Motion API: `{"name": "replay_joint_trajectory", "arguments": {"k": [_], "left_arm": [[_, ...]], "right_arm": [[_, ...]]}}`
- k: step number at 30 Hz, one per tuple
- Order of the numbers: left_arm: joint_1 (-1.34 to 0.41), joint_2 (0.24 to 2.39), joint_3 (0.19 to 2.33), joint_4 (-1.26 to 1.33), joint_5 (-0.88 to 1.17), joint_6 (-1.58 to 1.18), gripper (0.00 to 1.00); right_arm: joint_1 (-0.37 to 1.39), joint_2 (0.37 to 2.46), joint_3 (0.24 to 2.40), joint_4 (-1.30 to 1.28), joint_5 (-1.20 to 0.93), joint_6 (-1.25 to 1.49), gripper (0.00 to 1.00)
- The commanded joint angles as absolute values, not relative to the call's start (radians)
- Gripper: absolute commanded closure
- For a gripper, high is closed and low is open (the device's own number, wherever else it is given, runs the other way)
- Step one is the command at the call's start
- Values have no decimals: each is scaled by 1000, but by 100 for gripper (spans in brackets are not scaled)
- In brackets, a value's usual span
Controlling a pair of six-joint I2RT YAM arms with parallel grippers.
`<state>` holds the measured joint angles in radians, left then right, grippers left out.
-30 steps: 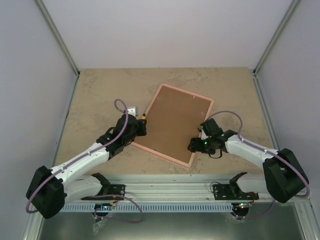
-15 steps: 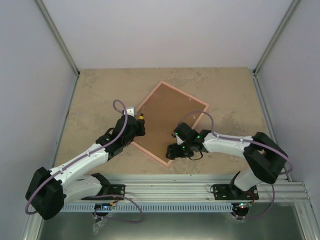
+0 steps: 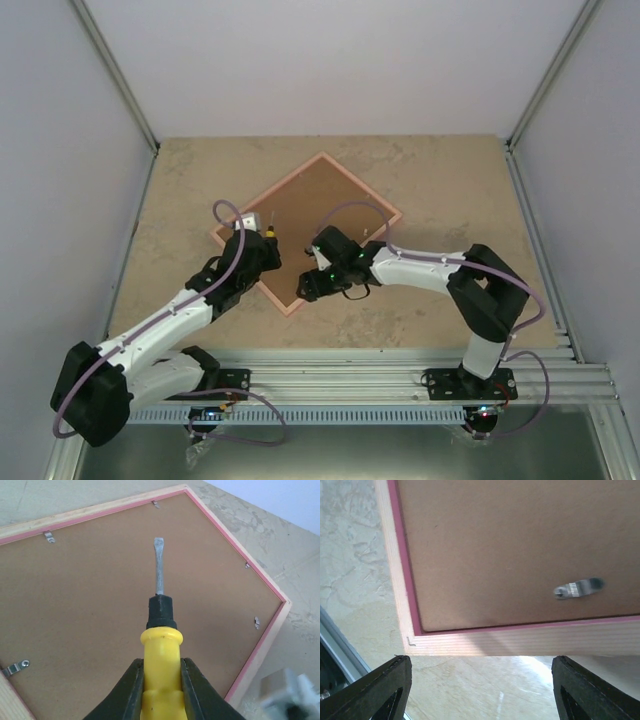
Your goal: Take the photo out of the frame
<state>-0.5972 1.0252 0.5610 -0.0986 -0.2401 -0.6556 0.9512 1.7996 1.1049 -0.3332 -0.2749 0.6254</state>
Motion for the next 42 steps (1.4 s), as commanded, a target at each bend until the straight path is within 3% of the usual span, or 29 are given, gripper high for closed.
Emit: {"name": "replay_joint_trajectory", "arguments": {"k": [1,6,11,20,25,35,42], "left_arm": [[-571,994,536,-87,-212,-674,100],[-565,1021,541,-77,-182,-672,100],[-565,1043,547,-67,-149,-661,100],[-565,1066,561,-69,-124,-641,100],[-565,1074,561,-65,-109,-637,100],[-565,1082,561,-52,-81,-633,100],[-566,1090,558,-35,-54,-631,100]], "right_arm": [[855,1715,1114,-410,-221,509,23],[638,1679,1158,-441,-225,398,22],[429,1771,1269,-425,-236,327,22],[286,2077,1580,-456,-268,212,22],[263,2173,1650,-465,-283,185,22],[262,2152,1513,-445,-312,189,23],[280,2004,1304,-388,-294,222,32]]}}
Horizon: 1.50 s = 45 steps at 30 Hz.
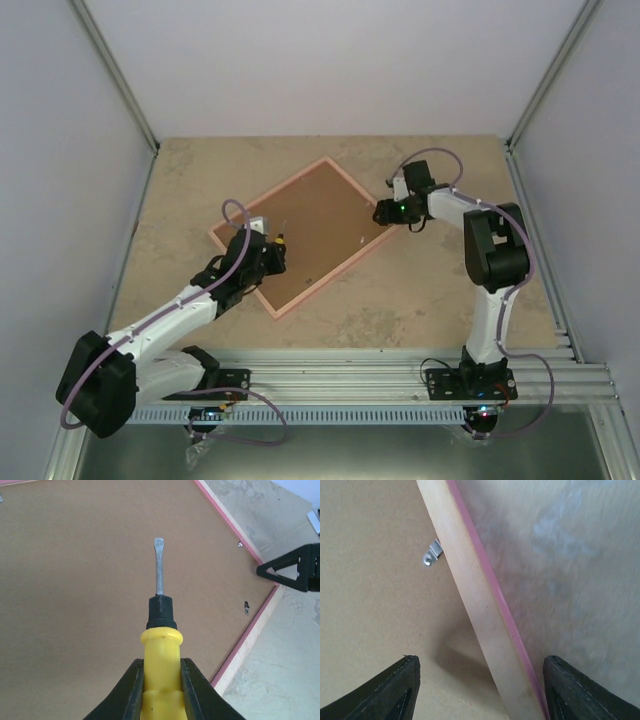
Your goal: Take the photo out of the frame
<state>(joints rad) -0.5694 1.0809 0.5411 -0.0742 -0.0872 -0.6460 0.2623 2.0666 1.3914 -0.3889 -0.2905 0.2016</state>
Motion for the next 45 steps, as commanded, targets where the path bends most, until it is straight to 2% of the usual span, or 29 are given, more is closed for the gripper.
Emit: {"name": "replay_joint_trajectory", "arguments": {"k": [1,10,15,24,31,37,41,45], "left_arm": [[-565,1094,558,-32,-48,-631,100],[-565,1147,572,-14,28,-615,100],[-566,1179,578,-3,77,-607,100],[-571,1236,592,25,150,-585,100],[-631,1296,634,10,131,-565,100],[-652,1335,655,14,130,-565,100],[-675,1361,673,20,130,-570,100],[-702,1394,686,40,141,-583,100]], "right_arm": [[286,1981,1279,-383,-291,228,33],[404,1831,1056,-364,-248,288,43],[485,1779,1006,-370,-242,298,48],[506,1821,1084,-360,-132,267,50],[504,1880,1142,-344,-113,251,54],[502,1902,1151,-316,-88,260,64],[502,1902,1139,-312,-82,280,77],[502,1863,1097,-294,-77,315,84]]}}
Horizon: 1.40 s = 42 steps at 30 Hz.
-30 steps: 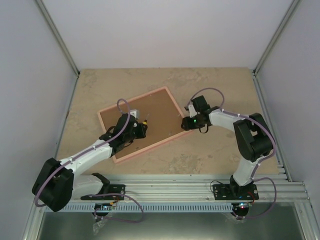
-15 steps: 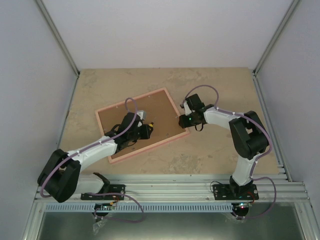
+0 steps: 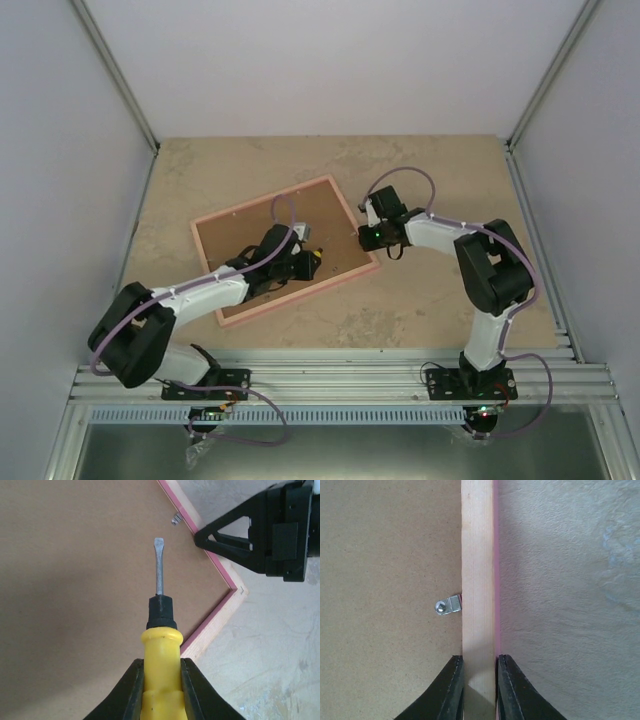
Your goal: Take the photo out of the frame
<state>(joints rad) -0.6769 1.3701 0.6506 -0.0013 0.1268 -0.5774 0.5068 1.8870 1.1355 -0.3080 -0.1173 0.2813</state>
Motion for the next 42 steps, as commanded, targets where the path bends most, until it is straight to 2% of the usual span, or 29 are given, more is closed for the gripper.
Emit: {"name": "replay_joint_trajectory", "arguments": {"k": [1,8,16,37,42], "left_arm": [[-707,1405,691,44,143,-587,100],[-750,1479,725,74,157,-613,100],[-798,1542,730,118,166,-640,100],[-836,1710,827,154,184,-659,100],[-836,1739,856,111,123,-663,100]], "right_arm": [[503,1852,1088,-296,-73,326,85],[502,1766,967,-269,-78,450,99],[517,1682,831,-155,-120,607,100],[571,1713,845,-137,-148,608,100],[572,1710,844,-136,-146,607,99]]}}
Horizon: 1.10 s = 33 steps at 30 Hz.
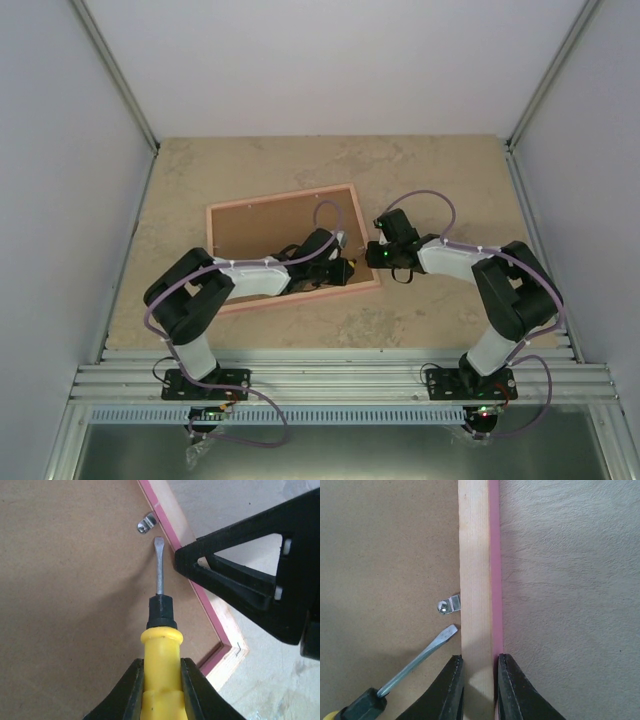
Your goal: Take the photo out of the frame
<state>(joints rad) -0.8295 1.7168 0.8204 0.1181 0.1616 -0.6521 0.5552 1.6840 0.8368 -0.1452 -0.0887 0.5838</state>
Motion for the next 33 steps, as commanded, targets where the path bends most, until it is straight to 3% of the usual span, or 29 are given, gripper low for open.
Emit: {"name": "replay_joint_trajectory", "arguments": {"k": [1,16,33], "left_arm": [[-836,1744,862,103,114,-664,100],[-836,1755,867,84,-50,-752,100],[-836,1759,827,126,-87,-833,100]], "right_arm": [[572,1710,845,-136,-146,606,99],[574,1703,839,-138,-132,609,100],[574,1716,839,-138,-110,621,99]]}}
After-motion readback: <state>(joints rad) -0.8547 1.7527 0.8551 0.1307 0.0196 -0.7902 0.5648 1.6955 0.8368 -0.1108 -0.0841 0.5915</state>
